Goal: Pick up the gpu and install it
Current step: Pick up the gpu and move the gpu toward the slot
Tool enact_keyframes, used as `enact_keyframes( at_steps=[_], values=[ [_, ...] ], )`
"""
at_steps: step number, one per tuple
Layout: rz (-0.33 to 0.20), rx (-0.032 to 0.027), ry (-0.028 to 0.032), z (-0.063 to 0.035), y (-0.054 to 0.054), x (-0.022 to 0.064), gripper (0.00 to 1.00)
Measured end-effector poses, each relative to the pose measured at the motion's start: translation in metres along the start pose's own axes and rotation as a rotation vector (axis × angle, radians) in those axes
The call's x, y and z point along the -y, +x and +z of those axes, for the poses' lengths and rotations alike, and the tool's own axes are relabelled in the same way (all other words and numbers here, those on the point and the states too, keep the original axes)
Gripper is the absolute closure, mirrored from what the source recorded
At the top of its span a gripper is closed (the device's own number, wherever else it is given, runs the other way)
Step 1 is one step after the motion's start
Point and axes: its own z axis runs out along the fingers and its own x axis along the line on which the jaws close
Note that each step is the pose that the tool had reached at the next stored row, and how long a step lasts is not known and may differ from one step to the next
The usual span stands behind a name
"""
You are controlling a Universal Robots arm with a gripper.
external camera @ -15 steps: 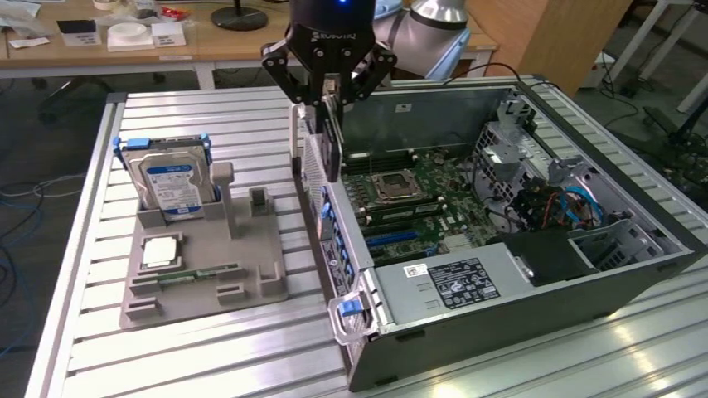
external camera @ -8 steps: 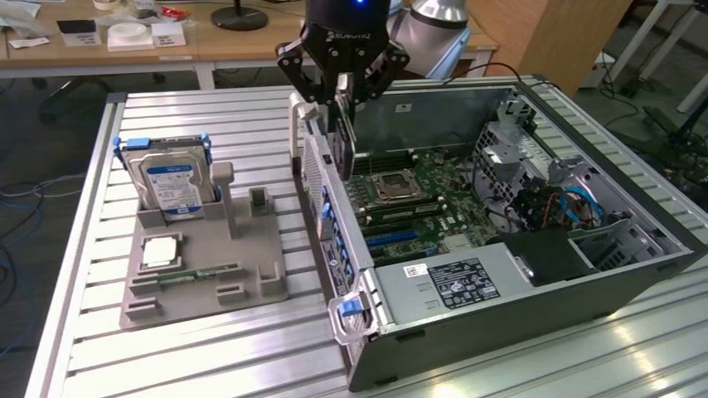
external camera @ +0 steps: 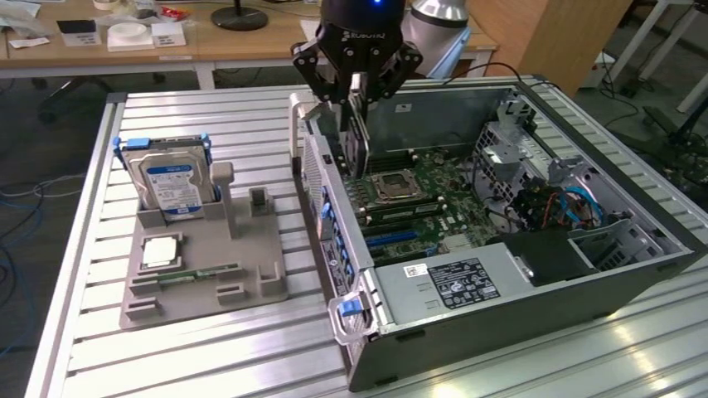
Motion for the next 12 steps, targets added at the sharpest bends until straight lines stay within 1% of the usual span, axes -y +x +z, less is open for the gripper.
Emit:
enact_keyframes(
  at_steps=[12],
  values=[
    [0.000, 0.0000, 0.0000, 0.0005, -0.021, -0.0016, 0.73]
  ],
)
